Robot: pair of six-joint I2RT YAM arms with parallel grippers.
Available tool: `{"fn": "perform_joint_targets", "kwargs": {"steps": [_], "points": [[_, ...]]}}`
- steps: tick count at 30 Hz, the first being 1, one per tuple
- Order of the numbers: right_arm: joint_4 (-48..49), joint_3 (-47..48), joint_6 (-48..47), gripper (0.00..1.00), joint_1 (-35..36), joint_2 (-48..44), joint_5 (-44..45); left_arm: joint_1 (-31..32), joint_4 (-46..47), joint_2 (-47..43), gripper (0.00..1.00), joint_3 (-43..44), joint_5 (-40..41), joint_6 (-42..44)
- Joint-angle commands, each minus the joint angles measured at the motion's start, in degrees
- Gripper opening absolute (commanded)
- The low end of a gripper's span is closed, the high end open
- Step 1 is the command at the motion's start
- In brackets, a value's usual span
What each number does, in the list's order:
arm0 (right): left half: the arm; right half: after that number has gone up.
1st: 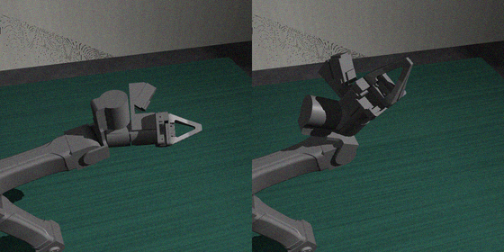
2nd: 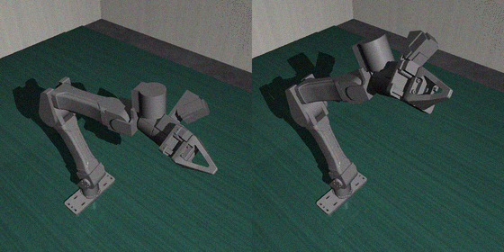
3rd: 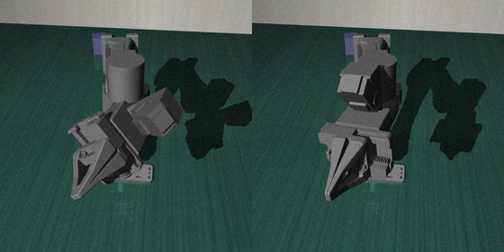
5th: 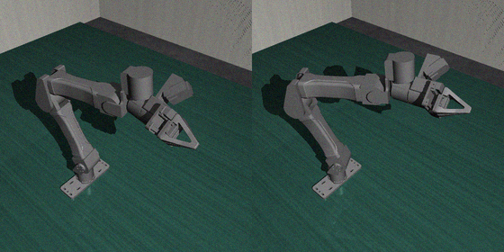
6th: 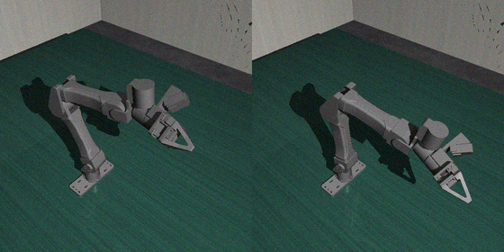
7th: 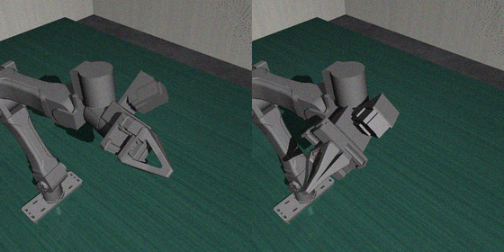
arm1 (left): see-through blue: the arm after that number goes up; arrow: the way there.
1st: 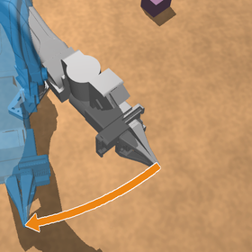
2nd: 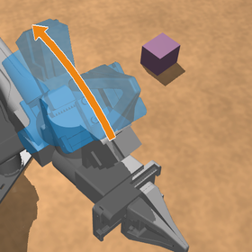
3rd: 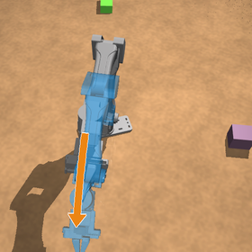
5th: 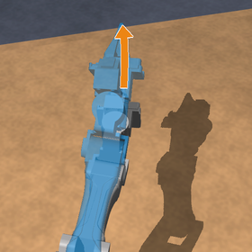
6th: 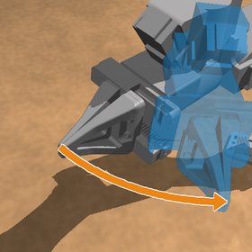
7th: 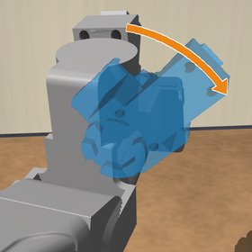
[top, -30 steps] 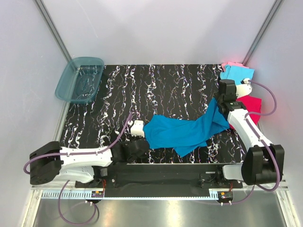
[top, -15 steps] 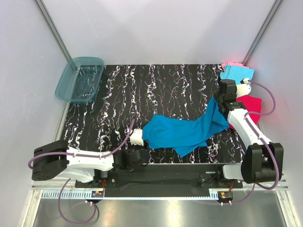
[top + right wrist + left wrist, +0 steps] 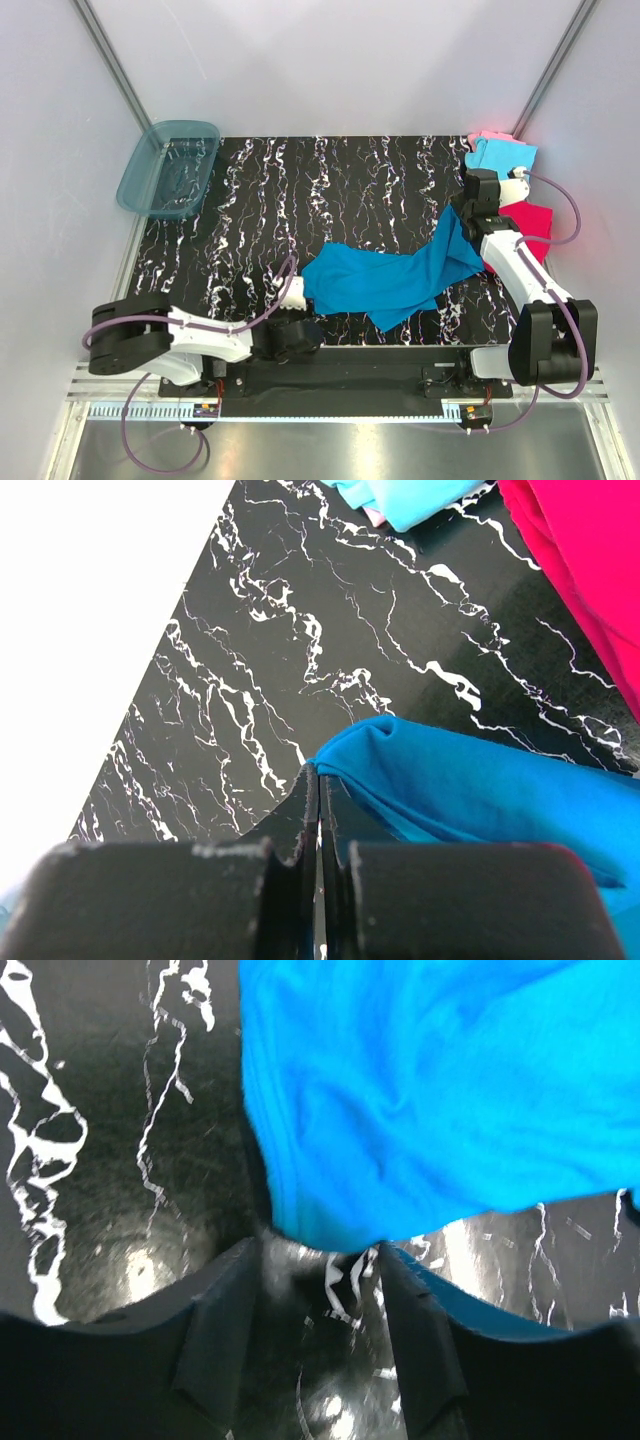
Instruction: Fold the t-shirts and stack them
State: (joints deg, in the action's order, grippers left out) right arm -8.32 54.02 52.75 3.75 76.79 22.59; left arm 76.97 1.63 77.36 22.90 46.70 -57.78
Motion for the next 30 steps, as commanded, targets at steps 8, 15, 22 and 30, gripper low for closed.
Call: {"fn": "perform_joint_targets", "kwargs": {"steps": [8, 15, 22, 30], "points": [[3.7, -1.1, 0.5, 0.0, -0.4, -1.0, -1.3, -2.9, 14.2, 7.8, 0.23, 0.0, 1.6, 5.3], [4.0, -1.3, 0.6, 0.0, -0.4, -1.6, -2.4, -3.1, 5.4, 2.8, 0.0, 2.5, 4.7, 5.0], [4.1, -2.4, 0.5, 0.0, 0.2, -9.1, -4.2, 1.6, -16.5, -12.0, 0.0, 12.6, 13.9, 5.2], [-0.1, -1.8, 1.3, 0.0, 0.5, -21.8, -7.6, 4.9, -30.3, -30.9, 0.0, 18.6, 21.8, 11.8]]}}
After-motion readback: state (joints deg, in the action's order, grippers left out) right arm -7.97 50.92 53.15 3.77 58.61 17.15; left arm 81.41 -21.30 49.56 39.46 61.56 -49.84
